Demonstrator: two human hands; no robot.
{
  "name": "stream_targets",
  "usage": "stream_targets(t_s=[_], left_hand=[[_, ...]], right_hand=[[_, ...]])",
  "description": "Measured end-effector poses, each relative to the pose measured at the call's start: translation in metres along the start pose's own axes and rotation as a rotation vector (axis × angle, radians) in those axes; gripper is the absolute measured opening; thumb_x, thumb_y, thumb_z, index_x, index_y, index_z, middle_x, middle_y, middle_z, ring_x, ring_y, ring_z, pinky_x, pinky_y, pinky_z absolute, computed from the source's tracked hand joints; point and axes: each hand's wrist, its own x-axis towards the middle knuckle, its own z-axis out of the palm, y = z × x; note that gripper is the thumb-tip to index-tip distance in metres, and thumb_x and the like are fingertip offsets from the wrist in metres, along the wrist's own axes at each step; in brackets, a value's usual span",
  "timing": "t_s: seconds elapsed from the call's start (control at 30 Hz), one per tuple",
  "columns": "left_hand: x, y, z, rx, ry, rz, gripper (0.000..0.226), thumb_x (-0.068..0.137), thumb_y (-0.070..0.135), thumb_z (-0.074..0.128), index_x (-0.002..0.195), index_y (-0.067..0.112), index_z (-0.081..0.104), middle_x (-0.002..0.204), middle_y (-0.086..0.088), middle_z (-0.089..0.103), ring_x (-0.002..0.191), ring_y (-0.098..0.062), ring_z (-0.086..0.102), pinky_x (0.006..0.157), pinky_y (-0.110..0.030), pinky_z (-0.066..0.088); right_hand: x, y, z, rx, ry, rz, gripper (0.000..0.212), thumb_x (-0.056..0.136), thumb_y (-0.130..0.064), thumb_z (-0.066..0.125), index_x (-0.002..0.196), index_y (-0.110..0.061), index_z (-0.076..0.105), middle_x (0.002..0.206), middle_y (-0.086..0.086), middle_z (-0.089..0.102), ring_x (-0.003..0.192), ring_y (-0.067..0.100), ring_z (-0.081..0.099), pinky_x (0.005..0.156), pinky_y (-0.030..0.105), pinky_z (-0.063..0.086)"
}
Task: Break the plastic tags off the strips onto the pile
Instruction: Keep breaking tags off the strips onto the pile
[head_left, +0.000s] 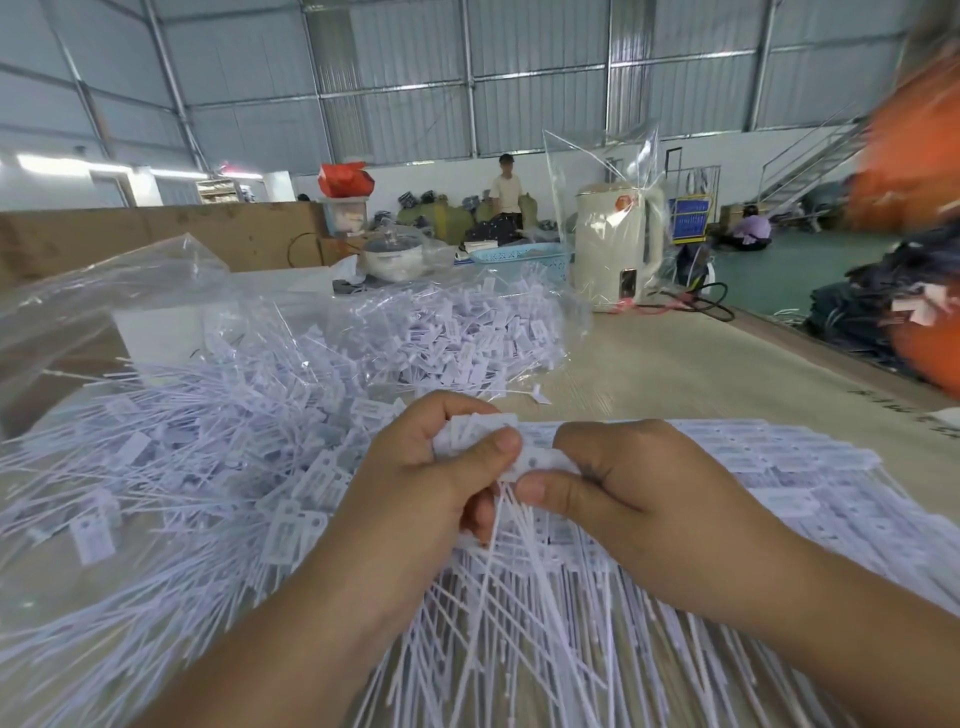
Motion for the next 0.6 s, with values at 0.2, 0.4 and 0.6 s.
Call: stream_targets(t_s=[0.2,0.4,0.6], left_hand=[[0.000,0.004,0.001,-0.277,0.138,-0.097,0.005,0.067,0.020,0.070,0.067,0.022,0.074,0.060,-0.002,0.059,0.040,-0.006,0.044,0.038,-0.020,0.042],[0.000,0.004,-0.007,0.091,0.173,0.041,0.015,0.074,0.039,0.066,0.085,0.030,0.072,0.061,-0.004,0.062,0.045,-0.012,0.052,0.048,-0.033,0.051],[-0.009,0.000,0.011,0.273,-0.043,0.085,0.024,0.077,0.058,0.060,0.087,0.037,0.067,0.047,0.003,0.054,0.042,-0.014,0.051,0.045,-0.029,0.043]], right_hand=[[0.000,-0.004,-0.004,0.028,0.365,0.013,0.049,0.089,-0.057,0.050,0.057,-0.025,0.032,0.051,-0.006,0.040,0.043,0.012,0.037,0.040,0.022,0.028],[-0.001,0.000,-0.014,0.120,0.241,0.014,0.029,0.086,-0.060,0.047,0.083,-0.032,0.048,0.052,-0.012,0.048,0.042,0.007,0.041,0.040,0.014,0.025],[-0.002,-0.002,0.003,0.034,-0.084,-0.032,0.066,0.085,-0.075,0.033,0.140,-0.040,0.019,0.076,-0.013,0.067,0.058,-0.005,0.051,0.055,0.018,0.034]])
